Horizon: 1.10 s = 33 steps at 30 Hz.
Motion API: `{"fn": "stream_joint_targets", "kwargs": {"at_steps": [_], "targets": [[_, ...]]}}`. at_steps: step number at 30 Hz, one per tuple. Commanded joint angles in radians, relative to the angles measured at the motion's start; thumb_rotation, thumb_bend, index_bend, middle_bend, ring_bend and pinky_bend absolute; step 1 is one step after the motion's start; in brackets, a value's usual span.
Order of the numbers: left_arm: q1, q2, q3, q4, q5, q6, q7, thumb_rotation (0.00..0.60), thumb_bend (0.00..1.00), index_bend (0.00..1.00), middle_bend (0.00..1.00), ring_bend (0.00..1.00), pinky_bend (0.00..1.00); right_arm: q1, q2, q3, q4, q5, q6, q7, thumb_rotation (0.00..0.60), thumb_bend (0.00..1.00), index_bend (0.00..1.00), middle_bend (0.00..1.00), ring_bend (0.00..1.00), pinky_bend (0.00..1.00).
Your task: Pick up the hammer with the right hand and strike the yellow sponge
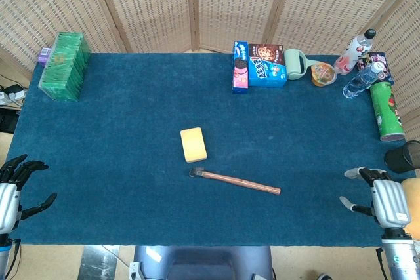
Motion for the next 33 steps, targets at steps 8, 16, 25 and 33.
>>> {"fn": "stream_joint_targets", "kwargs": {"at_steps": [8, 16, 25, 33], "targets": [[0.003, 0.004, 0.001, 0.001, 0.008, 0.008, -0.006, 0.6, 0.22, 0.32, 0.29, 0.13, 0.1, -0.003, 0.0, -0.003, -0.001, -0.003, 0.002, 0.006, 0.6, 0.18, 0.41, 0.45, 0.43, 0.3], [0.003, 0.026, -0.004, -0.008, 0.009, 0.013, 0.003, 0.6, 0.22, 0.32, 0.29, 0.13, 0.1, 0.03, 0.007, -0.002, -0.005, -0.005, -0.06, 0.064, 0.6, 0.18, 0.34, 0.45, 0.43, 0.3], [-0.013, 0.069, -0.012, -0.04, 0.024, 0.003, 0.033, 0.6, 0.22, 0.32, 0.3, 0.13, 0.1, 0.203, 0.042, 0.017, -0.128, -0.051, -0.287, 0.105, 0.6, 0.18, 0.25, 0.43, 0.43, 0.39], [-0.032, 0.109, -0.024, -0.061, 0.018, -0.02, 0.052, 0.6, 0.22, 0.32, 0.3, 0.13, 0.1, 0.331, 0.022, 0.053, -0.223, 0.061, -0.48, -0.012, 0.6, 0.18, 0.3, 0.37, 0.32, 0.28]]}}
